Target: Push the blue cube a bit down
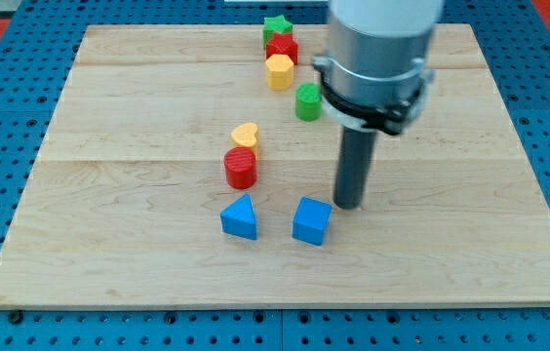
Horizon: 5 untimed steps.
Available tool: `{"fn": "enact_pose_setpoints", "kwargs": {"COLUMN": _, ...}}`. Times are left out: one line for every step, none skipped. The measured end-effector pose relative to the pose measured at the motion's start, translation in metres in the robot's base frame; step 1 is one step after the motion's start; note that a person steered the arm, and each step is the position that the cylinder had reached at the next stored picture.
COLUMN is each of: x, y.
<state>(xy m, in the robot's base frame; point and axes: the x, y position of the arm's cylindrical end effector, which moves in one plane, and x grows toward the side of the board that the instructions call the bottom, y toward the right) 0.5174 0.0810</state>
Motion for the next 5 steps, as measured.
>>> {"fn": "enact_pose_setpoints", "kwargs": {"x": 0.023, "y": -0.036}}
{"fn": "enact_pose_setpoints", "kwargs": {"x": 0.046, "y": -0.056}}
{"fn": "enact_pose_setpoints", "kwargs": {"x": 0.001, "y": -0.038}}
{"fn": "enact_pose_setpoints", "kwargs": {"x": -0.026, "y": -0.057}}
{"fn": "enact_pose_setpoints", "kwargs": {"x": 0.009, "y": -0.072}}
